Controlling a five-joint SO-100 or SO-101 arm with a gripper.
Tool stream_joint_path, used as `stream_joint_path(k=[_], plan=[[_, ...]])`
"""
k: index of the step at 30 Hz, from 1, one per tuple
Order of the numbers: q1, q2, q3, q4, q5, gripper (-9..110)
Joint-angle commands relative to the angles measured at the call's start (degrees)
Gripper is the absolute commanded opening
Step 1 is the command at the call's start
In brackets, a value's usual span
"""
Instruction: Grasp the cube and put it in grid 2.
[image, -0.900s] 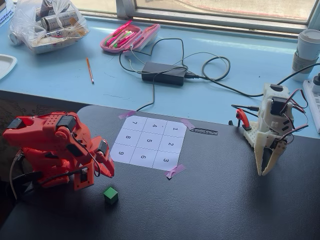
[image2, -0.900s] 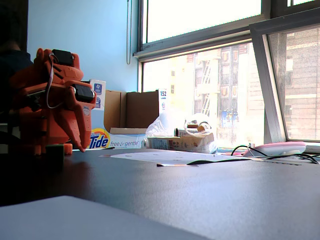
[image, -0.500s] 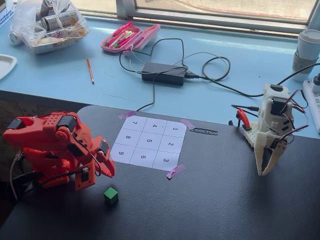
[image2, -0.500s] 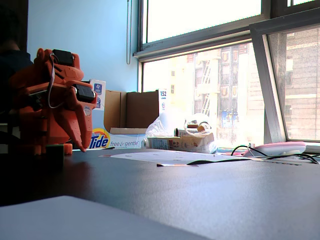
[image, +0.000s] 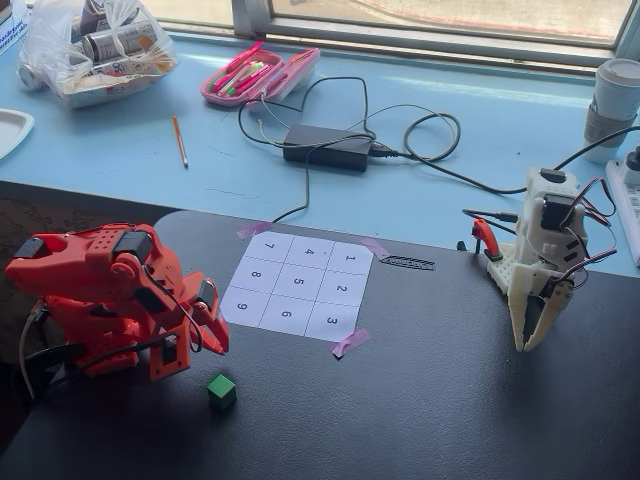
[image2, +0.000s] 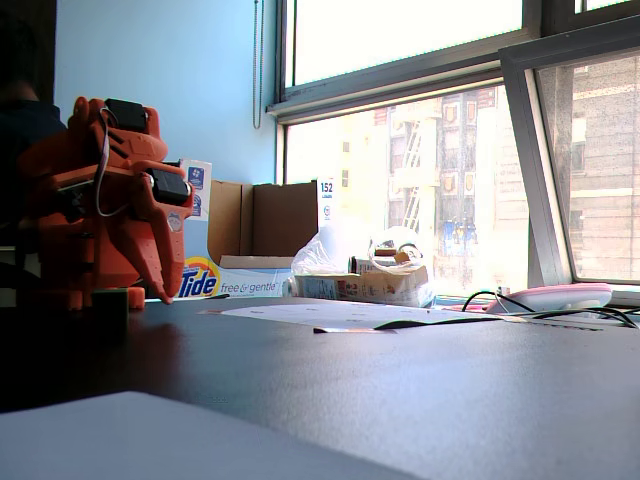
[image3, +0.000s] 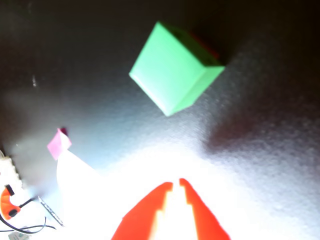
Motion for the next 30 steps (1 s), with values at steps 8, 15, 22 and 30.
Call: stream_joint_path(k=[8,15,22,30], plan=[[0.0,-0.4,-0.4,0.9,-0.2,0],[0.0,-0.4,-0.4,0.9,-0.2,0],[0.0,-0.4,-0.5,1.1,-0.1,0],[1.5,-0.4,-4.7,3.7,1.1,0]])
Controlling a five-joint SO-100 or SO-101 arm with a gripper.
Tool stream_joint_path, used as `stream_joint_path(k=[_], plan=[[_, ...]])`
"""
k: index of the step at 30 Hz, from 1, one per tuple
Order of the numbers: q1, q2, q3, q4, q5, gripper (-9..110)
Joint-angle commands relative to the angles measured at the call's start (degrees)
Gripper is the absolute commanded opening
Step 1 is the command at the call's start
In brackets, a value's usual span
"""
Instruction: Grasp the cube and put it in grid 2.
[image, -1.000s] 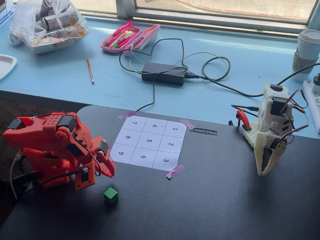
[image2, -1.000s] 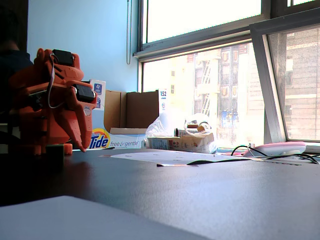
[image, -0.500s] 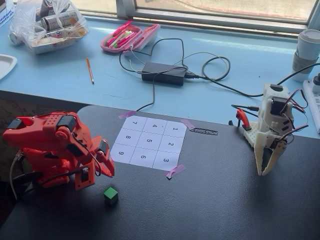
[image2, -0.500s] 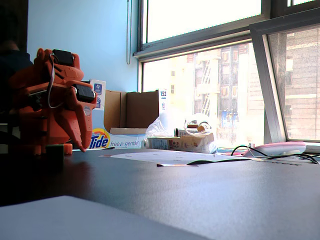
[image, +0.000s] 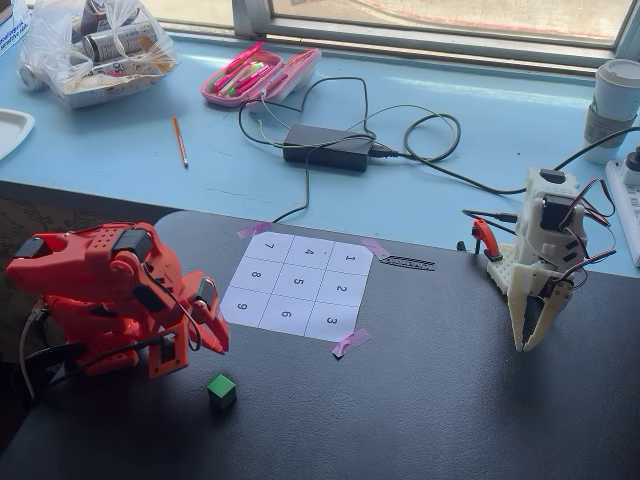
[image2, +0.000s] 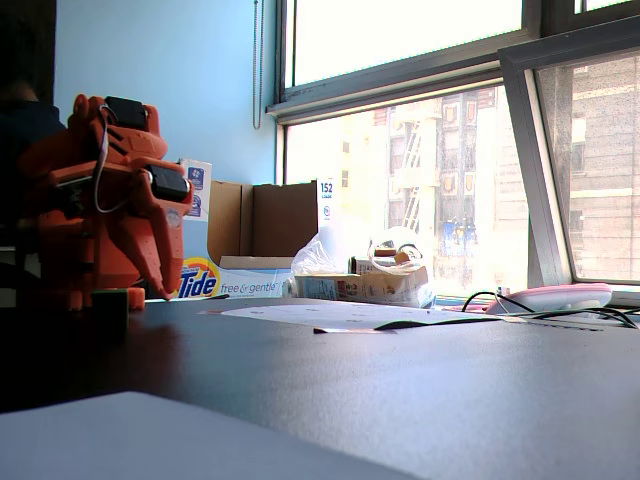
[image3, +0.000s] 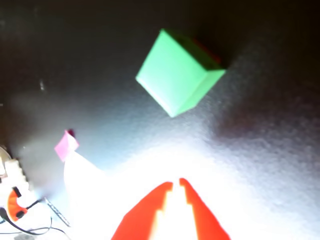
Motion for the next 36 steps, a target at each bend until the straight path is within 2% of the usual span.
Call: stream_joint_path(k=[1,6,16,20,29,36], plan=[[1.3,-0.4,-4.0,2.4,0.4,0],[4.4,-0.4,-8.4,4.4,0.2,1],[9.9,-1.7,-17.5,5.6,1.2,13],[13.4,-18.8,-25.3,3.3,1.4,20],[20.3,-49.0,-36.1,-2.5,2.4,26],[20.5,-59.2,-36.7,-6.4,4.2,29]])
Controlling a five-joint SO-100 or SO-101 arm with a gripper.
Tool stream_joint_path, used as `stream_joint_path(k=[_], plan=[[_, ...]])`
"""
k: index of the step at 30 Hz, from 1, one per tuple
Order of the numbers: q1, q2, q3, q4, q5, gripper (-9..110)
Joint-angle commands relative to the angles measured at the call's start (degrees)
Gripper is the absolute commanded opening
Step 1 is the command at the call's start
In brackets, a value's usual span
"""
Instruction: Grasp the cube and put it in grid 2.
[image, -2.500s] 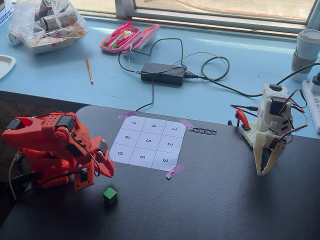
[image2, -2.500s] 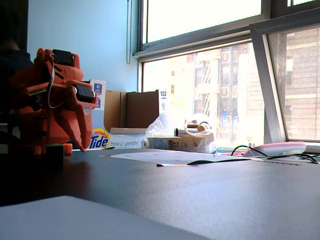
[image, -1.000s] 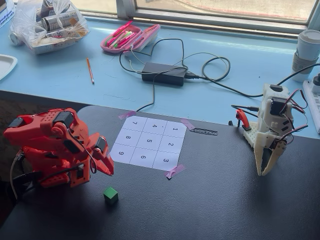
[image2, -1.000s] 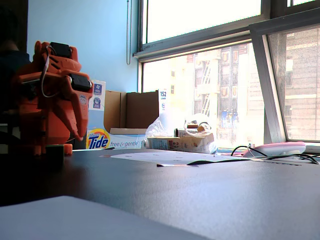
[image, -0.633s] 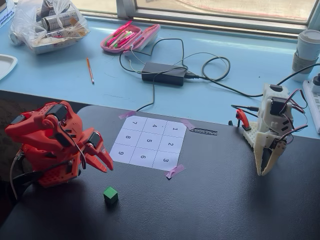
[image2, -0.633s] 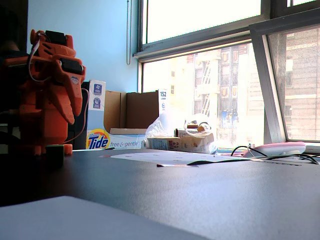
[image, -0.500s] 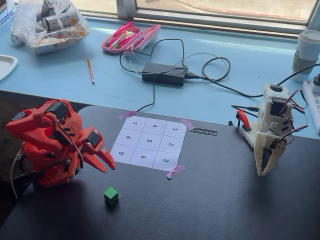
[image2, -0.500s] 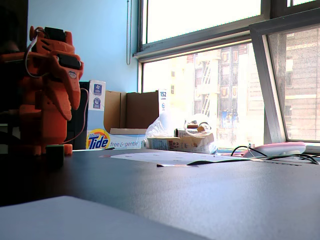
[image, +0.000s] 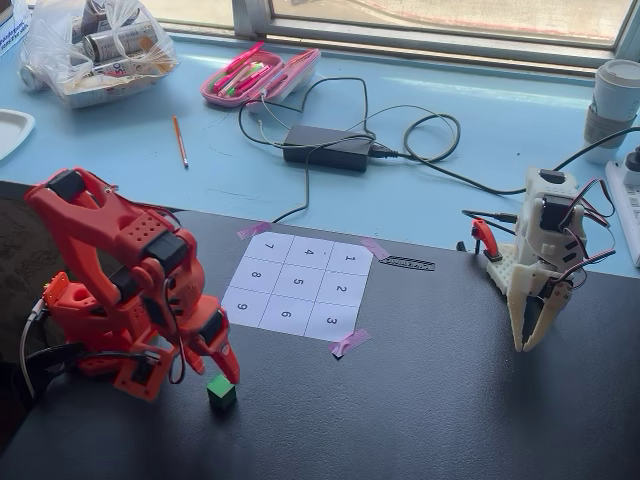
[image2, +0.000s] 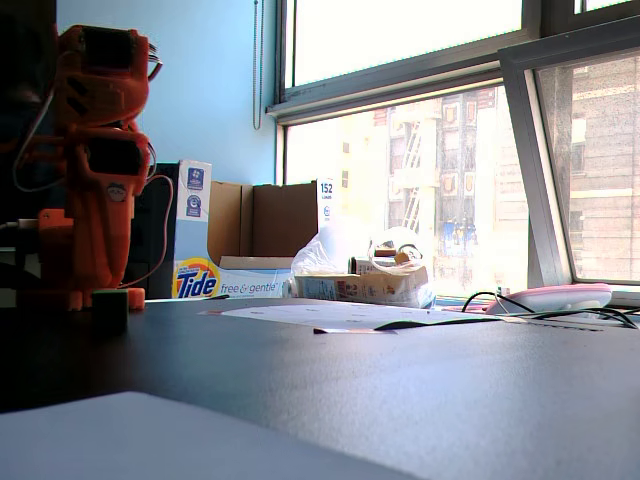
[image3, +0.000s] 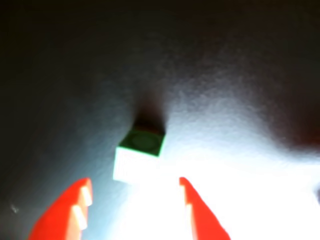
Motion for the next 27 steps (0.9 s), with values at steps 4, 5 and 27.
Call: stream_joint_path(k=[4,5,27], plan=[[0.4,-2.3,-2.5,-1.4,0.6,29],[0.6,-2.5,-2.5,-1.7,0.7,30],[1.4,-13.4,-4.0,-9.3,1.7,0]])
